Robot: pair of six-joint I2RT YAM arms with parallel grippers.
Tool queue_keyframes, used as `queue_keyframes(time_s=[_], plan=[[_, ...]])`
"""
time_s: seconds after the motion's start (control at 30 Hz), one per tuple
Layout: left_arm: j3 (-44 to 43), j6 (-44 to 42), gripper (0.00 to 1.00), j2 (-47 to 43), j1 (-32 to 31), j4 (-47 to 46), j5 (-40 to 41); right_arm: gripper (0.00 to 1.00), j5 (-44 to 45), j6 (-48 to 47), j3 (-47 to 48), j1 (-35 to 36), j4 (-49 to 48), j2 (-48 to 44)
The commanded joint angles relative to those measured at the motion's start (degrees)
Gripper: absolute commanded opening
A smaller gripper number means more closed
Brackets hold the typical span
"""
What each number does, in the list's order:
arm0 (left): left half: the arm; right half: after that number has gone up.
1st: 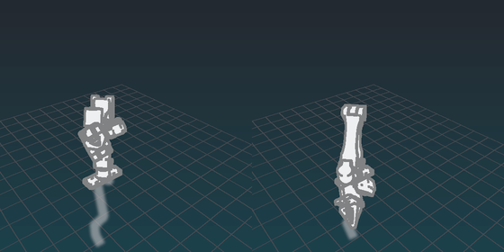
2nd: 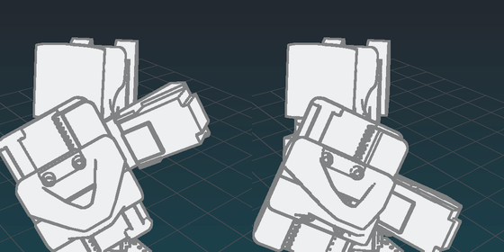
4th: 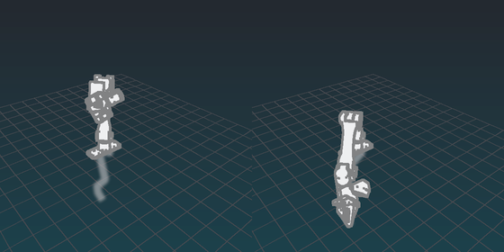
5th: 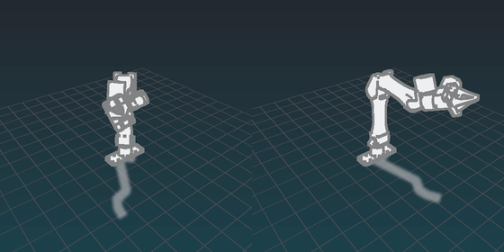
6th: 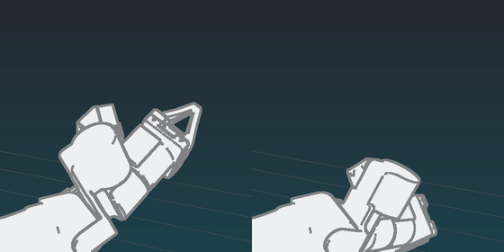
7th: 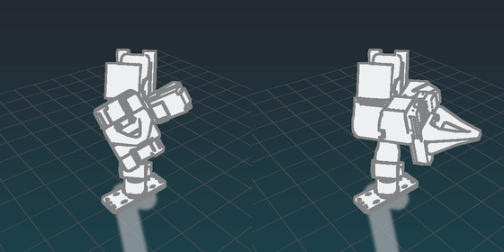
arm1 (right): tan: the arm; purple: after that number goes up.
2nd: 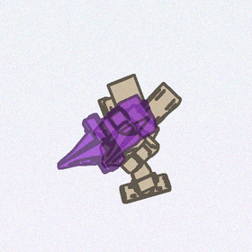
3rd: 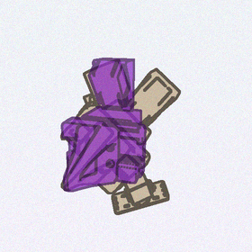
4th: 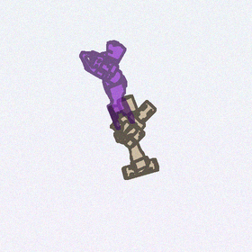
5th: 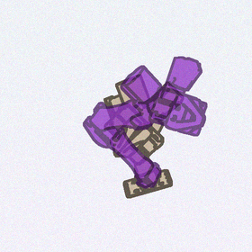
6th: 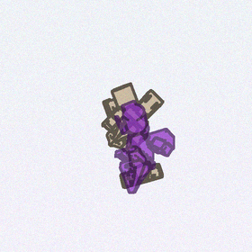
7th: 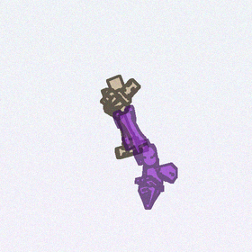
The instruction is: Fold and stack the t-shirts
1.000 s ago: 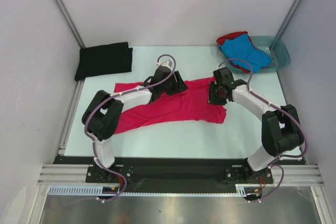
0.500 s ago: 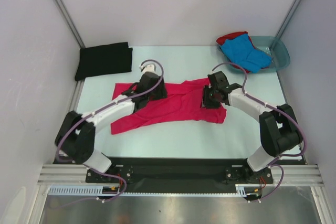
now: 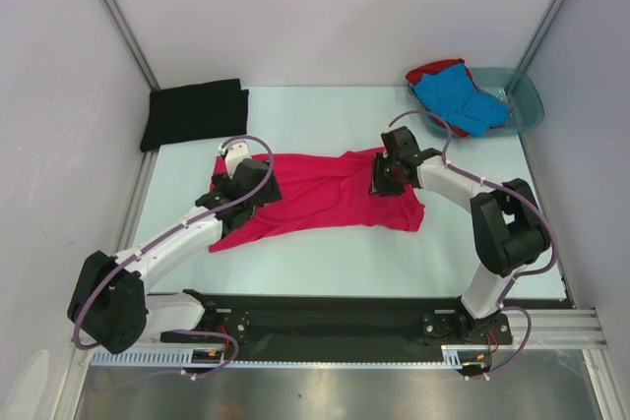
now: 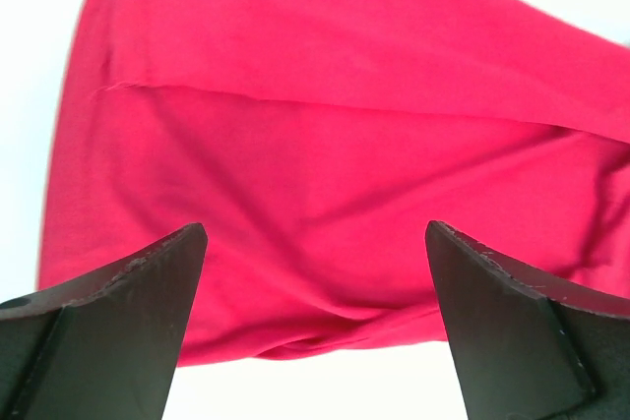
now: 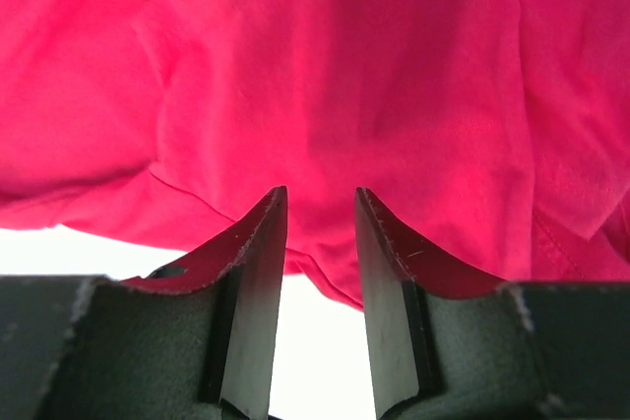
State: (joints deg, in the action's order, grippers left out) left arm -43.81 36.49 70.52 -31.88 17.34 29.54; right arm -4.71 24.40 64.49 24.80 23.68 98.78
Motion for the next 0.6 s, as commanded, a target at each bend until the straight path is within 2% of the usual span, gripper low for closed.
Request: queue_keyframes(time_s=[0.0,0.23,0.43,0.57], plan=[[-2.15,-0.20,1.00,0.93,1.12,4.43,0.26,0.39,0.84,-0.67,3.54,-0.01,-1.45,0.09],[-2.24,-0.80,1.00,3.65,2.96,5.52,0.61,0.39,2.25,-1.02,4.32,-0.80,-2.76,1.67],[-6.72,-3.01,1.00,5.42,4.81,8.23,-0.45,0.38,1.11,-1.29,5.74,-1.07,-1.27,1.51],[-1.65,1.56,1.00,1.65,4.81,10.78,-5.09,0.38,-3.89,-0.85,4.77,0.42,-0.48,-1.13]])
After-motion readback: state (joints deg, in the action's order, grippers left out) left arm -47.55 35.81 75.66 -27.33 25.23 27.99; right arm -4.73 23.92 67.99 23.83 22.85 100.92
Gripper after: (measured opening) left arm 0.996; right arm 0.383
